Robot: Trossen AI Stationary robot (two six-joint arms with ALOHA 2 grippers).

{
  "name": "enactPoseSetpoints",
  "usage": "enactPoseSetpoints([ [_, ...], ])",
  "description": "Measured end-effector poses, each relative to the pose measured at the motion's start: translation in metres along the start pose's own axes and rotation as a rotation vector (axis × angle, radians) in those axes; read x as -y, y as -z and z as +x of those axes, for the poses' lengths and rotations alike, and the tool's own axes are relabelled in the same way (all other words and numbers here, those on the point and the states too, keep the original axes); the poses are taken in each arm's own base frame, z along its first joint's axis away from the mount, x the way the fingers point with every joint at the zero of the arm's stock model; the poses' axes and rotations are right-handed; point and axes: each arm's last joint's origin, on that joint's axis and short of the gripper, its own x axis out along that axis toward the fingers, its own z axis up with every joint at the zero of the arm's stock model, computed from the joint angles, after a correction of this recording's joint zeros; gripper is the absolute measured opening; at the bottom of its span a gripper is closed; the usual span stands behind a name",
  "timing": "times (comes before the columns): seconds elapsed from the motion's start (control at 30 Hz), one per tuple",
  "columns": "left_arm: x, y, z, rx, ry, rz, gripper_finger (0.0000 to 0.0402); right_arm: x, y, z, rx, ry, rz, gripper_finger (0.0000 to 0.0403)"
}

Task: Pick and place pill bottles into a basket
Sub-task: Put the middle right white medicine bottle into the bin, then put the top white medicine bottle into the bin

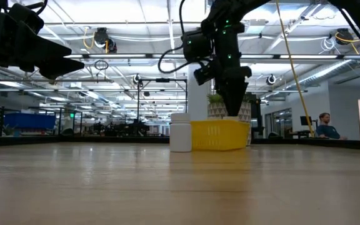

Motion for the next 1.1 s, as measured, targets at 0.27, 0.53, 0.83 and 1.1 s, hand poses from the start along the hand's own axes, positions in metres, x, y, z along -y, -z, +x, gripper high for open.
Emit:
enactPoseSetpoints([
  [0.27,0.000,0.000,0.000,0.000,0.003,0.000,0.0351,-0.001,0.022,-0.034,0.041,0.057,0.047,0.0224],
  [0.53,0.000,0.000,0.000,0.000,0.003,0.000,0.0351,-0.022,0.074,-0.080,0.203,0.005,0.247,0.0224],
  [0.83,0.000,0.000,0.000,0.000,0.003,0.000,0.0351,-0.062,0.135,-0.088,0.656,-0.093,0.319,0.0220],
  [1.1,0.000,0.000,0.000,0.000,0.003,0.000,0.0351,-0.079,0.177,-0.055,1.019,-0.194,0.372,0.0223],
])
